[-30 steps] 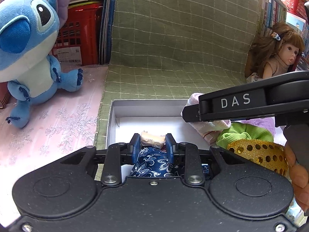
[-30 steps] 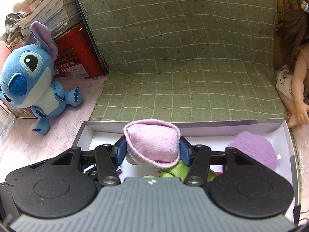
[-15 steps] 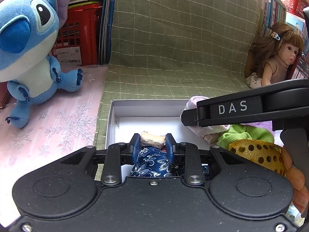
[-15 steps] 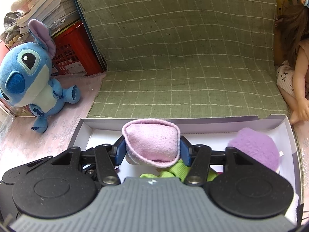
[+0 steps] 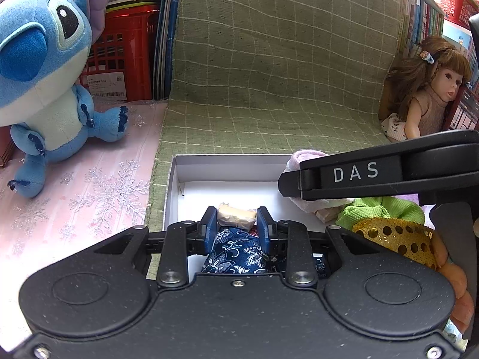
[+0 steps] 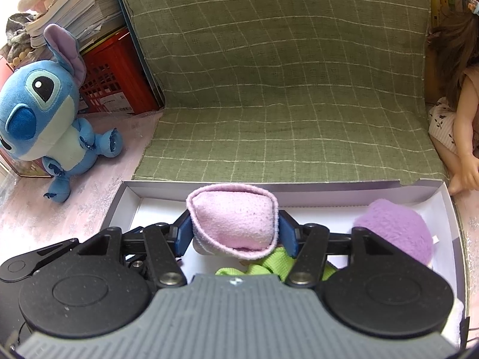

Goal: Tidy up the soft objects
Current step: 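Open both grippers to release the beige item and sock roll in the box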

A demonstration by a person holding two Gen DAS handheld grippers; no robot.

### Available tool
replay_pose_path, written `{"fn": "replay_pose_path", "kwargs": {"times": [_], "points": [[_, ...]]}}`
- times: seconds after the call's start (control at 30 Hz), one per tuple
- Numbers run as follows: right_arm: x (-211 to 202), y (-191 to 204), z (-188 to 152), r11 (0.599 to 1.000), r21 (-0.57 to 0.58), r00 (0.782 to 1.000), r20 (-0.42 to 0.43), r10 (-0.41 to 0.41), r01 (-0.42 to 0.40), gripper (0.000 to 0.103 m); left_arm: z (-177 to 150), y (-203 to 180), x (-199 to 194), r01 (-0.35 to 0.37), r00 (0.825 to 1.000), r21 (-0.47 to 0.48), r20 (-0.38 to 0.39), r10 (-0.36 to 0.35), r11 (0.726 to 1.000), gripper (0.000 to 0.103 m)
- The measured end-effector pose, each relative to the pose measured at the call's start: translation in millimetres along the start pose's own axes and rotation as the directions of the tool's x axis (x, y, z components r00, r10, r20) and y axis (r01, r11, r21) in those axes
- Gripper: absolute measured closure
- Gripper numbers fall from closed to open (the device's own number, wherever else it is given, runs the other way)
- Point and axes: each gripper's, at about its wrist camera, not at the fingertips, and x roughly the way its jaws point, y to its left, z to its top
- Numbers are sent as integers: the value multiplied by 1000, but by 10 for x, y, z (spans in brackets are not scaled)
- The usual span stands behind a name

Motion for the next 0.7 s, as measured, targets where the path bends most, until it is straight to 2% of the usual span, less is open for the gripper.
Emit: {"fn": "replay_pose_path", "kwargs": {"times": [0.17, 0.37, 0.53, 0.63, 0.7], "points": [[-42, -10, -18, 1000, 20, 1000, 16, 14, -15, 30, -7, 14, -9, 14, 1000, -6, 7, -14, 1000, 62], [-229, 9, -41, 999, 19, 998, 47, 40, -41, 26, -21, 41, -96, 24, 999, -33, 31, -23, 999, 53], [-557, 41, -47, 999, -11, 991, 123, 51, -50, 21, -33, 41, -270, 0, 998, -12, 68, 0, 1000, 33], [-733, 71, -62, 999, -42, 985, 174, 23, -15, 17, -39, 30, -412, -8, 995, 4, 104, 7, 1000, 25], [-821, 64, -75, 999, -41, 981, 195, 15, -8, 16, -37, 23, -508, -9, 992, 5, 124, 8, 1000, 23]]}}
